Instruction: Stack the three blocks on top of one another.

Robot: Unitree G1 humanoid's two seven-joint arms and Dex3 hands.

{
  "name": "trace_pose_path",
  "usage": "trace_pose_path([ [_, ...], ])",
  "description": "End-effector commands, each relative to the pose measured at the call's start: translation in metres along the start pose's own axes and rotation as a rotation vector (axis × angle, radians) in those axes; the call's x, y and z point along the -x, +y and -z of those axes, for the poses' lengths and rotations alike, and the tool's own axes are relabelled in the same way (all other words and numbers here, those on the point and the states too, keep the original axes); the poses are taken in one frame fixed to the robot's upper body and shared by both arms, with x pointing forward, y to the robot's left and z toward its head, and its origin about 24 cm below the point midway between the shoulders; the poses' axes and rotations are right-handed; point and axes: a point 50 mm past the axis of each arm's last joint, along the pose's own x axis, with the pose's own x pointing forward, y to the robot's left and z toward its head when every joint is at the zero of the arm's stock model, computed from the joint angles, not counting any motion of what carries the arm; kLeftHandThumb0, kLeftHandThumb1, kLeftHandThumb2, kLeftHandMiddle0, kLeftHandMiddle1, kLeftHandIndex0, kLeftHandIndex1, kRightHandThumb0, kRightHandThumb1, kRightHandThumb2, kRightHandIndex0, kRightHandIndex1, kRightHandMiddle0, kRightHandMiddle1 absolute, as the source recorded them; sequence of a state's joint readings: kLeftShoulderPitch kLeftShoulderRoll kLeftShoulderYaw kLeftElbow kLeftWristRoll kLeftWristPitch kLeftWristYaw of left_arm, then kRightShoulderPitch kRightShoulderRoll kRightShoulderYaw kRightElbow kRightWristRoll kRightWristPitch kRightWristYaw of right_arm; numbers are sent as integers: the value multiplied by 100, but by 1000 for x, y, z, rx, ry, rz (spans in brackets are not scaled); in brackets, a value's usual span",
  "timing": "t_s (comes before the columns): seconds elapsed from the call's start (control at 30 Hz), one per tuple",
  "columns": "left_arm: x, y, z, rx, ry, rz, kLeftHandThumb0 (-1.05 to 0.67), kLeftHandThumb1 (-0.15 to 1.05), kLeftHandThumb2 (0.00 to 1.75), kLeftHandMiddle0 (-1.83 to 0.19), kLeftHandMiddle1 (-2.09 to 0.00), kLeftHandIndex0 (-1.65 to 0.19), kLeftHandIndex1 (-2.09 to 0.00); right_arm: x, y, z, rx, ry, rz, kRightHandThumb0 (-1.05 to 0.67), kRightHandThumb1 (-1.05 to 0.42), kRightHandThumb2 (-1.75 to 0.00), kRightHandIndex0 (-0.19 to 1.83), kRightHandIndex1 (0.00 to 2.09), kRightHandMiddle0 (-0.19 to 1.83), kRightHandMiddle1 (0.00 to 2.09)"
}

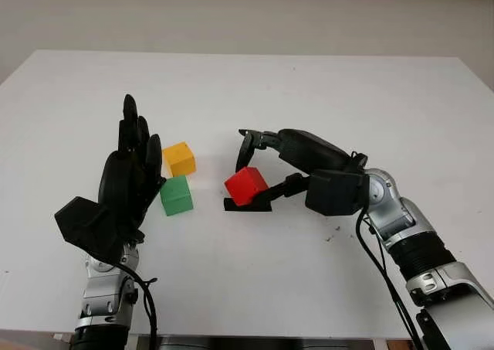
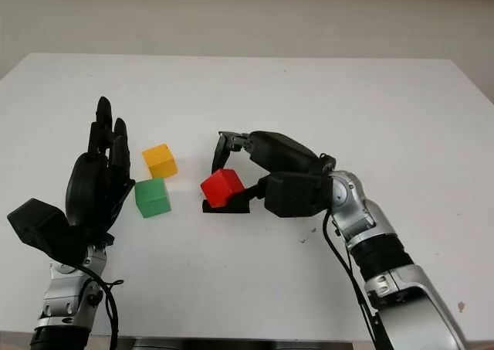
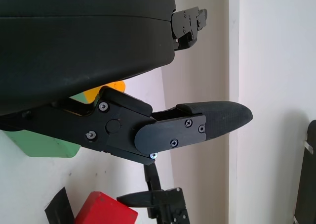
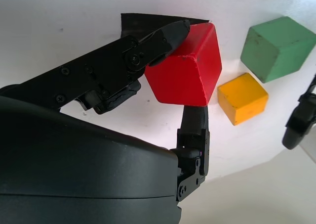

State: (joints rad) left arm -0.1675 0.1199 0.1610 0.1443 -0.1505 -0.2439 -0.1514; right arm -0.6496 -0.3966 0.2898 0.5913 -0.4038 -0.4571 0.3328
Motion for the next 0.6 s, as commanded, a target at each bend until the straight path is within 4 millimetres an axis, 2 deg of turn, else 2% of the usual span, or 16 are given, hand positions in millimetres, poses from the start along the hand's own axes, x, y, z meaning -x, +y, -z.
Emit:
trace_pose_path([
  [0.0,0,0,-4,2,-18,-2,-73,105,60,19,0,19,0,-5,-4,-3,14,-12,11,-39,-93,-6,20,7,33,158],
  [0.27,-1,0,-3,3,-17,-4,-74,105,59,19,0,19,0,-1,-4,2,29,10,-4,-40,-92,-5,22,7,35,160],
  [0.57,-1,0,-3,7,-16,-3,-73,105,58,19,0,19,0,5,-5,7,-89,51,-22,-41,-92,-5,21,6,34,163],
])
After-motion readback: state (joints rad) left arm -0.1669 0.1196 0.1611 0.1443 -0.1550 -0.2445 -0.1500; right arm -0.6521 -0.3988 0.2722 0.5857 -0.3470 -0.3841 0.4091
